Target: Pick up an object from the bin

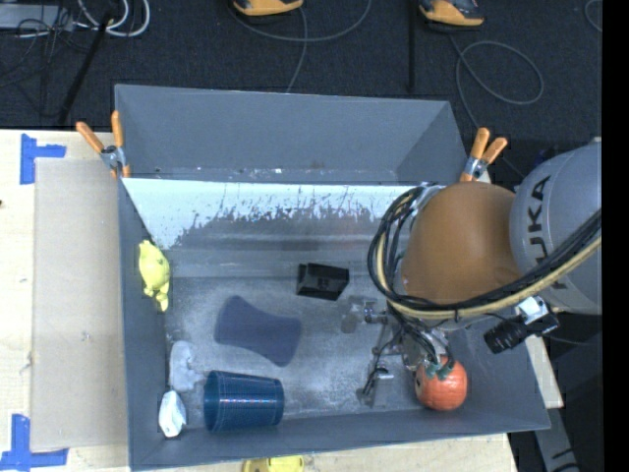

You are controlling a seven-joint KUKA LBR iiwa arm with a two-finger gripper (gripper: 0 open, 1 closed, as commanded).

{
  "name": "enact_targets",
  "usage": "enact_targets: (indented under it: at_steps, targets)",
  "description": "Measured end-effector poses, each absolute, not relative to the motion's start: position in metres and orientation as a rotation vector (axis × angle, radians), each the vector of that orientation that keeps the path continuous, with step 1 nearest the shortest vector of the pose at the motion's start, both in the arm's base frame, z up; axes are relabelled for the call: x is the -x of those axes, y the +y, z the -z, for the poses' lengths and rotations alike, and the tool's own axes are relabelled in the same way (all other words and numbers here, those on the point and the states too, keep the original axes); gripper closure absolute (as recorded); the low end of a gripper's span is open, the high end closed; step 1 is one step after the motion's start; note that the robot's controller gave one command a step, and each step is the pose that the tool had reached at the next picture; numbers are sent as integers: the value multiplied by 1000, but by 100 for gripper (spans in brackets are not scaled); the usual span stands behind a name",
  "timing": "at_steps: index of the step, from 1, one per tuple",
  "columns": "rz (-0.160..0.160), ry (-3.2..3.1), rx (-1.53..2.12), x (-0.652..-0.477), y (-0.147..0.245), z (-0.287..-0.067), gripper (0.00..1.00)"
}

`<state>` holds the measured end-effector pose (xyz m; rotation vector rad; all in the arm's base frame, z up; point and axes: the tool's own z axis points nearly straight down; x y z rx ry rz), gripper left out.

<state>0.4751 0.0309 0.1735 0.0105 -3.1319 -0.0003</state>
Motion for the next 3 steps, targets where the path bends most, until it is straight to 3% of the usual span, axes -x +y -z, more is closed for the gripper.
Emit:
enact_targets:
  at_steps: [1,2,3]
  targets:
    - [1,-3140,-9,-477,31,-177,0]
    - [2,-3138,88,-524,-3,-197,0]
    - [-5,-3123,367,-531,16,-190,0]
